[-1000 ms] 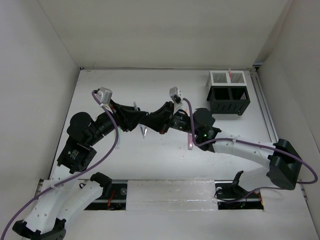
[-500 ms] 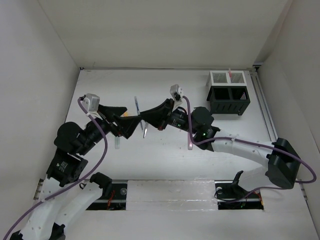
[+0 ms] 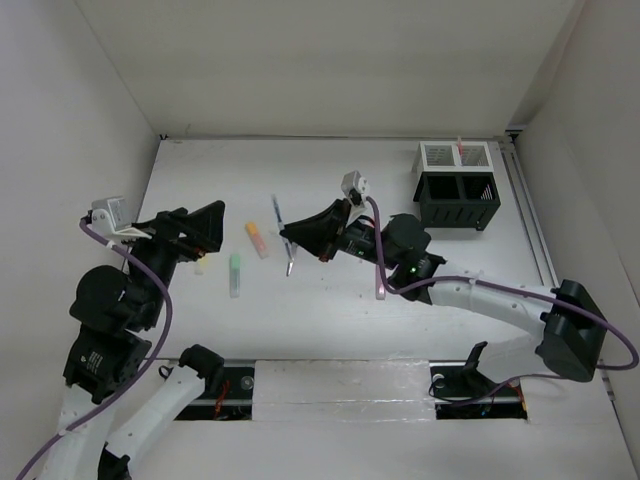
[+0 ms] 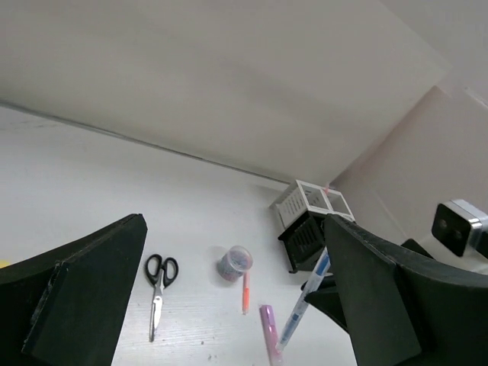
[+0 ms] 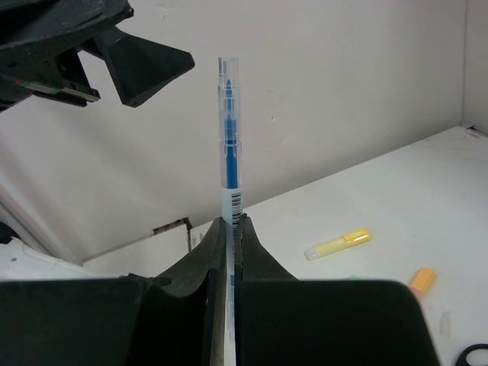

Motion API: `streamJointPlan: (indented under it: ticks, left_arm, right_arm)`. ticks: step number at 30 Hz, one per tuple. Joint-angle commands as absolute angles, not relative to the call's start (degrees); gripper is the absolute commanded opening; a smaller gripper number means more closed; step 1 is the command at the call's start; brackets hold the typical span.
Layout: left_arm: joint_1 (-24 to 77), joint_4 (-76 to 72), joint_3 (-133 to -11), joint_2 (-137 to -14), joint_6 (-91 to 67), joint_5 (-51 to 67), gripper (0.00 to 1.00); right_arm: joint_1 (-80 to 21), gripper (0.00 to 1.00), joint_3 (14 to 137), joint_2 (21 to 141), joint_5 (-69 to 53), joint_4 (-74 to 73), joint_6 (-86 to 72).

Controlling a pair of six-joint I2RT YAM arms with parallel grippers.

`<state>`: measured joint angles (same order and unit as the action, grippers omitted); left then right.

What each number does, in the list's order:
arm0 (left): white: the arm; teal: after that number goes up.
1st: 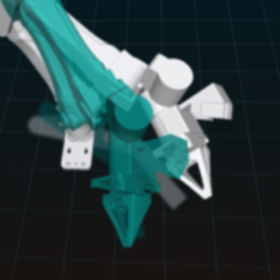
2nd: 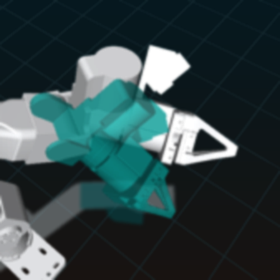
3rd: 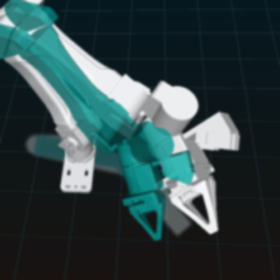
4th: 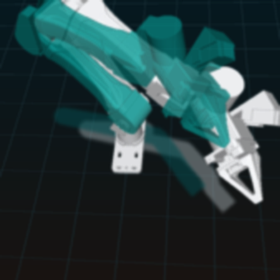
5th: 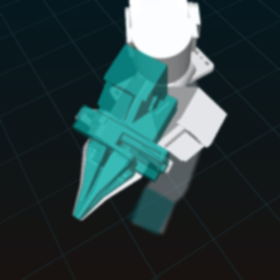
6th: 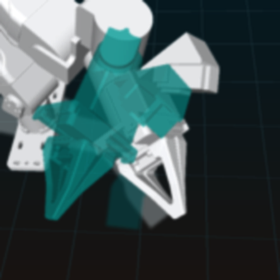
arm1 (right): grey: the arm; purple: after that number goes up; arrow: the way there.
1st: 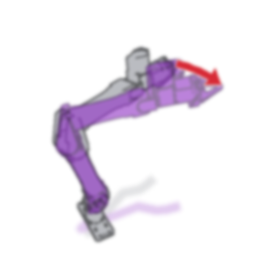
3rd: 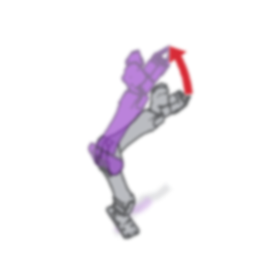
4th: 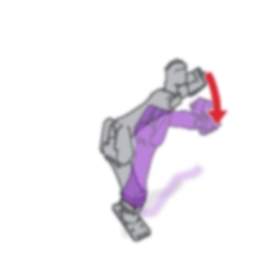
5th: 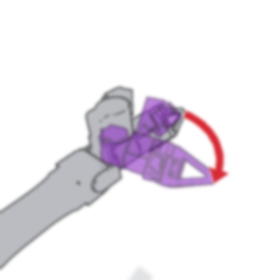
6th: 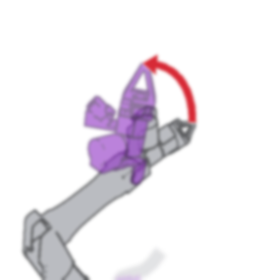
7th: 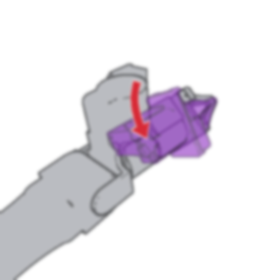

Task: Sort the stationery into containers
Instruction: Close the pen cap on the pen, then place the pen in the storage box.

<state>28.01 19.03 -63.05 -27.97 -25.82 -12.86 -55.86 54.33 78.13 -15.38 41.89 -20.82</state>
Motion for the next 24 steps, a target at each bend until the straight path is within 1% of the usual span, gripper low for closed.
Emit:
streamJointPlan:
  ticks: [1, 6, 9, 12, 13, 15, 16, 17, 19, 20, 23, 24]
  left_arm:
    - [28.04, 18.29, -63.90, -29.00, -26.19, -16.44, 1.00]
    - [28.04, 19.50, -62.32, -29.00, -23.83, -16.44, 1.00]
    - [28.04, 21.97, -60.83, -29.53, -22.42, -15.12, 1.00]
    - [28.04, 23.64, -58.46, -30.23, -21.80, -13.45, 1.00]
    - [28.04, 24.16, -57.58, -30.23, -21.80, -13.45, 1.00]
    - [28.04, 24.17, -55.47, -29.63, -21.80, -14.32, 1.00]
    - [28.04, 23.56, -52.85, -28.84, -22.93, -15.28, 1.00]
    - [28.04, 21.81, -50.56, -26.83, -22.94, -15.29, 1.00]
    - [28.04, 21.19, -50.54, -25.49, -22.94, -14.25, 1.00]
    - [28.04, 21.18, -50.54, -25.49, -22.94, -14.24, 1.00]
    - [28.04, 20.57, -49.92, -23.73, -22.94, -14.94, 1.00]
    - [28.04, 20.57, -49.92, -23.73, -22.94, -14.33, 1.00]
  right_arm:
    - [-55.72, 0.00, 53.44, 76.29, -14.94, 42.71, -16.54]
    - [-55.20, 0.00, 51.86, 75.15, -12.66, 42.71, -10.47]
    - [-53.09, 0.00, 51.15, 73.83, -5.83, 39.22, -4.24]
    - [-47.30, 0.00, 51.76, 72.33, -2.56, 36.83, 1.73]
    - [-43.02, 0.00, 52.29, 72.33, -2.55, 35.35, 3.24]
    - [-38.34, 0.00, 54.22, 73.73, -2.55, 33.93, 6.22]
    - [-33.53, 0.00, 54.75, 74.26, -3.24, 33.93, 7.11]
    - [-31.05, 0.00, 55.80, 75.57, -3.25, 33.93, 7.99]
    - [-26.39, 0.00, 57.12, 77.25, -2.46, 33.93, 8.00]
    - [-21.84, 0.00, 57.74, 78.21, -3.07, 33.93, 8.00]
    - [-15.93, 0.00, 60.64, 82.69, -8.67, 36.90, 7.29]
    - [-12.60, 0.00, 62.56, 83.92, -9.57, 37.44, 7.29]
